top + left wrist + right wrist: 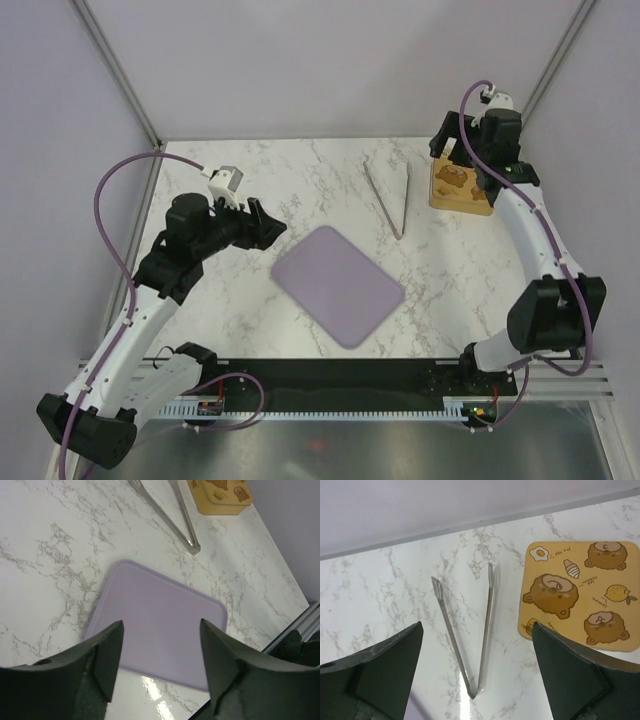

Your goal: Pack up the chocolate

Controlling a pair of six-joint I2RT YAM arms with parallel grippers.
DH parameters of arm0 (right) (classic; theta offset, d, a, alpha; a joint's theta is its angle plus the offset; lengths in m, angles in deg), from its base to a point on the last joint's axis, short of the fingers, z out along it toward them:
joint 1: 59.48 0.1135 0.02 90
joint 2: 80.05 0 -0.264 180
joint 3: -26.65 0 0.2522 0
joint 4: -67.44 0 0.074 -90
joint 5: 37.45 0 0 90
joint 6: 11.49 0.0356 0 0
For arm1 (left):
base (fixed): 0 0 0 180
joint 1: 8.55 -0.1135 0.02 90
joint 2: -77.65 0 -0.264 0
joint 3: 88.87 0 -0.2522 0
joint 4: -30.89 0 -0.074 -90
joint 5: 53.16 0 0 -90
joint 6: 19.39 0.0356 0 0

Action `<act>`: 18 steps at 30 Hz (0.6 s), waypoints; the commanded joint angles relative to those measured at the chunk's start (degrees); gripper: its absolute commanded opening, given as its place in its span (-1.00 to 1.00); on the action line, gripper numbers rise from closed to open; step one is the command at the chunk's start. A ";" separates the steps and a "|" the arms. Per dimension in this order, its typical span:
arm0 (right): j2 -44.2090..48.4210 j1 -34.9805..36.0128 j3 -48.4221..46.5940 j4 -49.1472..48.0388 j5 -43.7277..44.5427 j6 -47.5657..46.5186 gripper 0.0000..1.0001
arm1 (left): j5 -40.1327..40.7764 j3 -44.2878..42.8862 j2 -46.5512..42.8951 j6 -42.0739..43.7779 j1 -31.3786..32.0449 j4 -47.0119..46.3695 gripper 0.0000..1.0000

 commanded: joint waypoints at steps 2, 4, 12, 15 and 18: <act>8.65 0.45 10.18 1.60 -3.47 5.45 0.96 | -0.41 1.19 -2.83 1.71 -0.27 -5.31 0.59; 14.28 0.98 16.14 0.99 -6.80 6.24 0.96 | -0.41 1.55 -3.79 1.80 -0.27 -5.84 0.71; 31.76 2.30 38.23 -8.95 -16.57 10.82 0.96 | 1.17 3.83 -7.58 2.68 -0.27 -9.00 0.99; 34.85 2.39 41.40 -8.95 -14.73 8.97 0.96 | 0.38 4.53 -7.75 3.03 -0.27 -9.62 0.99; 36.44 2.30 42.54 -9.56 -16.47 8.88 0.96 | 0.29 4.71 -7.32 3.38 -0.18 -10.06 0.99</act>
